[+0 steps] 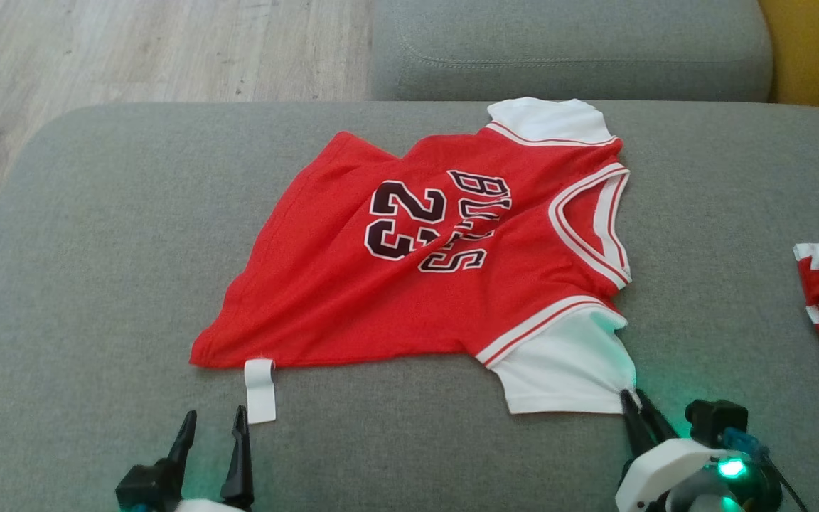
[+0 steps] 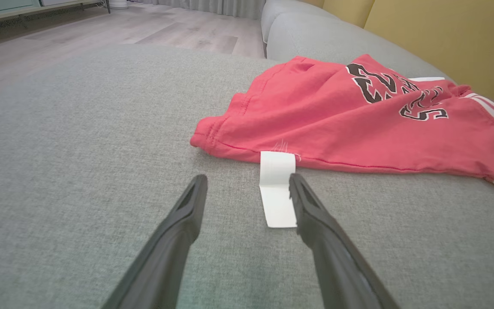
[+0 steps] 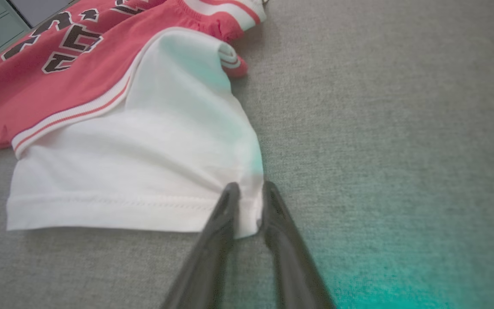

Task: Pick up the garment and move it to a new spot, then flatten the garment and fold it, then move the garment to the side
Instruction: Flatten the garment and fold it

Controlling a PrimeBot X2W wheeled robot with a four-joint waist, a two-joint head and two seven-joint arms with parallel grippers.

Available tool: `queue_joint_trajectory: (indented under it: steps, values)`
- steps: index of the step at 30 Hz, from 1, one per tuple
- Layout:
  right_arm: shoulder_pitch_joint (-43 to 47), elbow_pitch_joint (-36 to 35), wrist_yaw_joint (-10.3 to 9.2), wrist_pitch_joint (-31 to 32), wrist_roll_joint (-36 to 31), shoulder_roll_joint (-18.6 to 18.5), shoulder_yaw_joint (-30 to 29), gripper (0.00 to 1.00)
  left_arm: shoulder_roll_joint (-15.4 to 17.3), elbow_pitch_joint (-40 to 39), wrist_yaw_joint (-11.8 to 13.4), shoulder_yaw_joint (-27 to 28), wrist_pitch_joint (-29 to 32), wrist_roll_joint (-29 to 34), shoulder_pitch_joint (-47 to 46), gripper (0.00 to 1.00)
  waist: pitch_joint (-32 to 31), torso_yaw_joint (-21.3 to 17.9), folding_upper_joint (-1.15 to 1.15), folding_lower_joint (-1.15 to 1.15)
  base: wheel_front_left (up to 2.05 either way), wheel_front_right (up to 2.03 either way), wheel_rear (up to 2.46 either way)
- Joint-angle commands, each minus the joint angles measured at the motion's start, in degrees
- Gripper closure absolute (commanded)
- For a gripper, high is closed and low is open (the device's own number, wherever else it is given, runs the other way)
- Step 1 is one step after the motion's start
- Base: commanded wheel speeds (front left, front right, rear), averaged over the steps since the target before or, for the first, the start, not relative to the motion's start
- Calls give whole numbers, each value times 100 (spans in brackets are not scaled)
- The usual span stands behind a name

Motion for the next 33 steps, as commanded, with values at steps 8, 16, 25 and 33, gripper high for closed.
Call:
queue_joint_trajectory:
  steps: [8, 16, 25, 33]
  values:
    - [132, 493, -12, 164, -100, 25, -275, 100, 12, -147, -28, 210, -31, -46, -283, 0, 38, -14, 0, 0, 0, 0, 0]
    - [426, -699, -12, 164, -982, -86, -1609, 100, 12, -231, -21, 318, -31, -421, -432, 0, 81, -202, 0, 0, 0, 0, 0]
    - [476, -1667, -12, 164, -1202, -14, -1642, 100, 11, 46, -101, 96, -31, -1307, -775, 0, 269, -441, 0, 0, 0, 0, 0]
    - [400, -1920, -12, 164, -1074, 16, -1341, 100, 11, 597, -135, -530, -31, -2062, -951, 0, 386, -650, 0, 0, 0, 0, 0]
